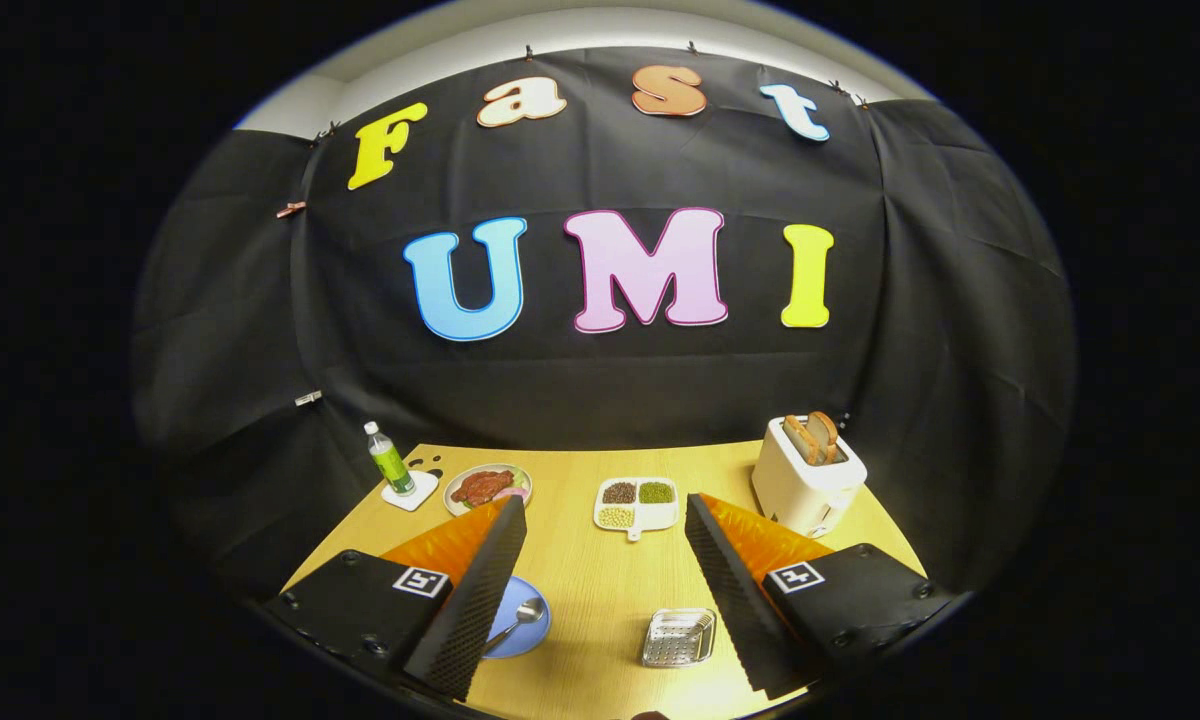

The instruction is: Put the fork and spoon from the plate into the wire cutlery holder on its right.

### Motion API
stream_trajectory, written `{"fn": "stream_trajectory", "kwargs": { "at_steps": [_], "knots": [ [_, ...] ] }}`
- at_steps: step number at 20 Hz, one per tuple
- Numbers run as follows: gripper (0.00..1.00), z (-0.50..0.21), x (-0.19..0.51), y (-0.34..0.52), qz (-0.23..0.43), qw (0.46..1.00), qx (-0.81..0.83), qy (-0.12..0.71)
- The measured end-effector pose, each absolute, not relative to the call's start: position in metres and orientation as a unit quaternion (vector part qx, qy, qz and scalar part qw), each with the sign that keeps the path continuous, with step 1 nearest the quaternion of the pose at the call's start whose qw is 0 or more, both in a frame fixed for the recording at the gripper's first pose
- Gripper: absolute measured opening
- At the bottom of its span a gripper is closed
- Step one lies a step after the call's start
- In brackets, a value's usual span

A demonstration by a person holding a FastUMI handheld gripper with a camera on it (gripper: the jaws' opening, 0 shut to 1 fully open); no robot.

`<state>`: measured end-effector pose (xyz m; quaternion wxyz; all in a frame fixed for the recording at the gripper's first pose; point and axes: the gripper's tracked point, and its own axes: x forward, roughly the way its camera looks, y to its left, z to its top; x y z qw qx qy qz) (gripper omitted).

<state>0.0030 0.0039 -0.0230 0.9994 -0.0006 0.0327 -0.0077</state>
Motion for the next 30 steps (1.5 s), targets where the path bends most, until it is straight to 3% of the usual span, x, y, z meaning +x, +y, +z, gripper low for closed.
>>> {"fn": "stream_trajectory", "kwargs": {
  "at_steps": [18, 30],
  "knots": [
    [1.00, -0.069, 0.022, 0.026, 0.003, 0.994, 0.015, 0.106],
    [1.00, -0.259, 0.048, 0.120, 0.090, 0.934, -0.034, 0.344]
  ]
}}
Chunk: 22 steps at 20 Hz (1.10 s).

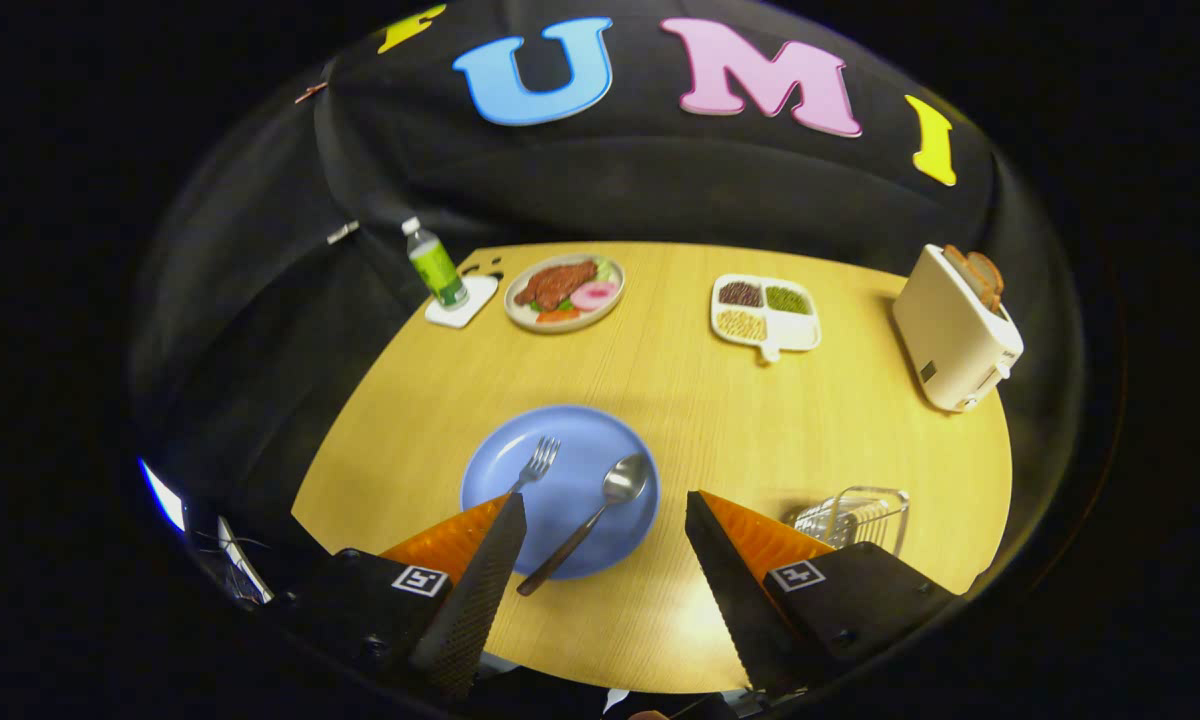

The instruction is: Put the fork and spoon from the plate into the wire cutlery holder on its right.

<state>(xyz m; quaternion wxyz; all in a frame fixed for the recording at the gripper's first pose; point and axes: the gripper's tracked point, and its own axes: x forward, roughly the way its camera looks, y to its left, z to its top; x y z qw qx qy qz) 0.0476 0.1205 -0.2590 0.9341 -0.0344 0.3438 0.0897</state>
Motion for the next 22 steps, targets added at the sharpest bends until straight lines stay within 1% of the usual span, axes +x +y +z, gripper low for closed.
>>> {"fn": "stream_trajectory", "kwargs": {
  "at_steps": [4, 11, 13, 14, 18, 19, 21, 22],
  "knots": [
    [1.00, -0.315, 0.049, 0.143, 0.104, 0.911, -0.064, 0.393],
    [1.00, -0.372, 0.060, 0.155, 0.082, 0.885, -0.052, 0.456],
    [0.94, -0.379, 0.061, 0.158, 0.077, 0.880, -0.042, 0.467],
    [0.83, -0.382, 0.062, 0.159, 0.073, 0.878, -0.035, 0.471],
    [0.44, -0.388, 0.060, 0.155, 0.051, 0.866, -0.003, 0.498],
    [0.41, -0.392, 0.060, 0.152, 0.047, 0.862, 0.004, 0.505],
    [0.29, -0.391, 0.061, 0.150, 0.034, 0.856, 0.028, 0.515],
    [0.19, -0.392, 0.062, 0.153, 0.035, 0.854, 0.047, 0.516]
  ]
}}
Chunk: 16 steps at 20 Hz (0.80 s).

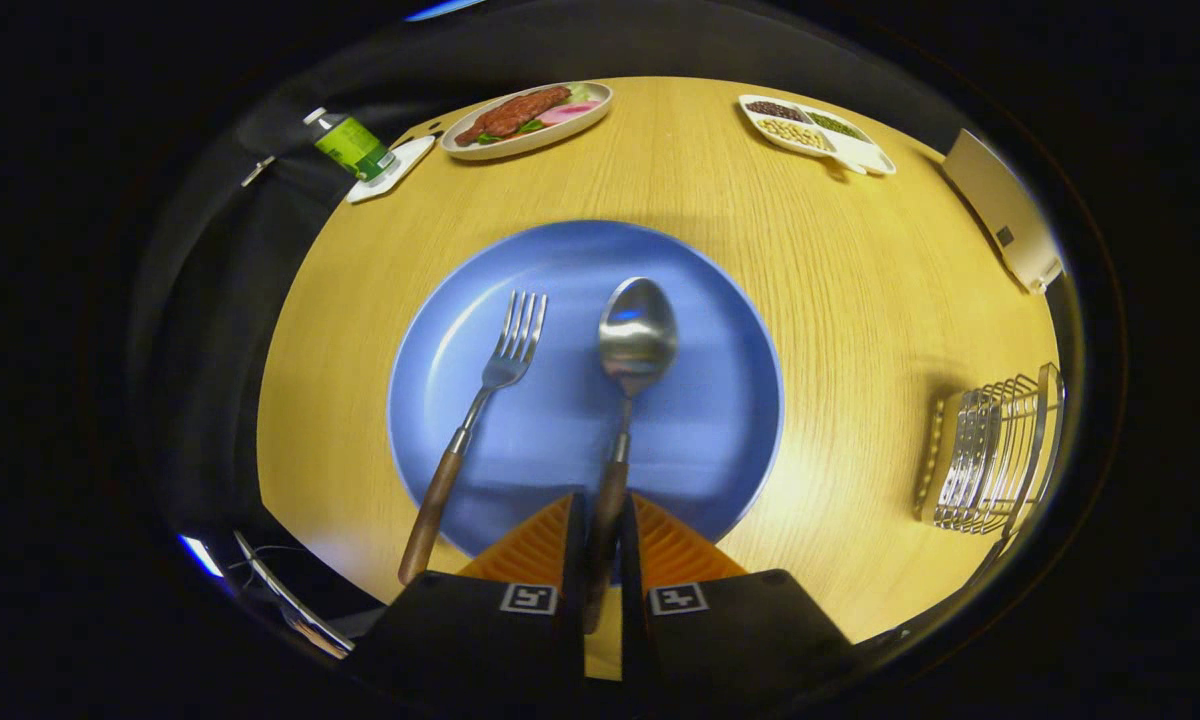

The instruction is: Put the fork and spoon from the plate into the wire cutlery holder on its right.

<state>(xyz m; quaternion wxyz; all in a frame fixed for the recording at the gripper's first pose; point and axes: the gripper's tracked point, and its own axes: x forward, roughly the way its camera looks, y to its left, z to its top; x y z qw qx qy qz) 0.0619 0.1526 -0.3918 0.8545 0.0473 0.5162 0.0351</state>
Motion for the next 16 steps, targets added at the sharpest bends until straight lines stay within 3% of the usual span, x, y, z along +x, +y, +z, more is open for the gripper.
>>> {"fn": "stream_trajectory", "kwargs": {
  "at_steps": [7, 16],
  "knots": [
    [0.07, -0.386, 0.050, 0.168, 0.110, 0.833, 0.081, 0.535],
    [0.06, -0.310, 0.015, 0.134, 0.142, 0.842, 0.069, 0.516]
  ]
}}
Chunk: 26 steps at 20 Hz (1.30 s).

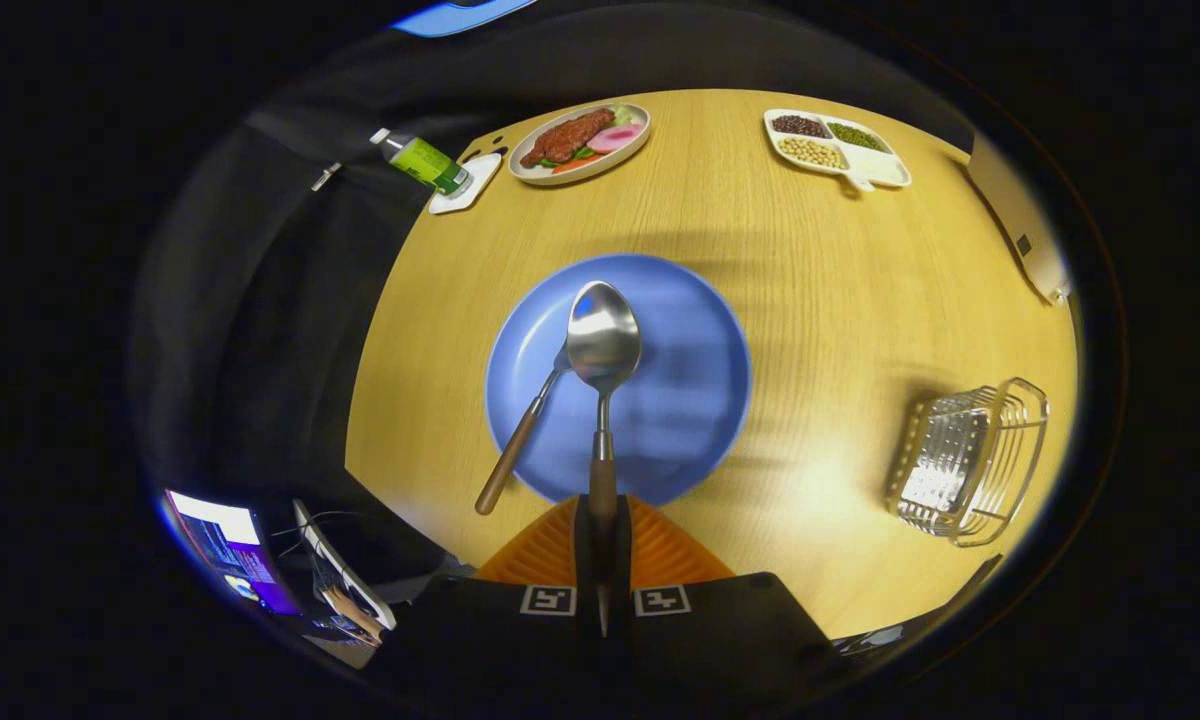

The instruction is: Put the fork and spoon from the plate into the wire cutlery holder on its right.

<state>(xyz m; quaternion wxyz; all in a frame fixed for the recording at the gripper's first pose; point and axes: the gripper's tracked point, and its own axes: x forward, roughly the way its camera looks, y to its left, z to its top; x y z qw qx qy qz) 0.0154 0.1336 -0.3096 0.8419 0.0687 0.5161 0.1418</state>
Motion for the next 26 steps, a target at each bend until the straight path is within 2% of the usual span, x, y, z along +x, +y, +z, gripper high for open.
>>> {"fn": "stream_trajectory", "kwargs": {
  "at_steps": [6, 13, 20, 26],
  "knots": [
    [0.06, -0.258, -0.032, 0.041, 0.115, 0.844, 0.016, 0.524],
    [0.06, -0.240, -0.054, -0.054, 0.087, 0.801, -0.039, 0.590],
    [0.07, -0.250, -0.053, -0.102, 0.092, 0.738, -0.104, 0.660],
    [0.07, -0.265, -0.041, -0.108, 0.099, 0.695, -0.111, 0.704]
  ]
}}
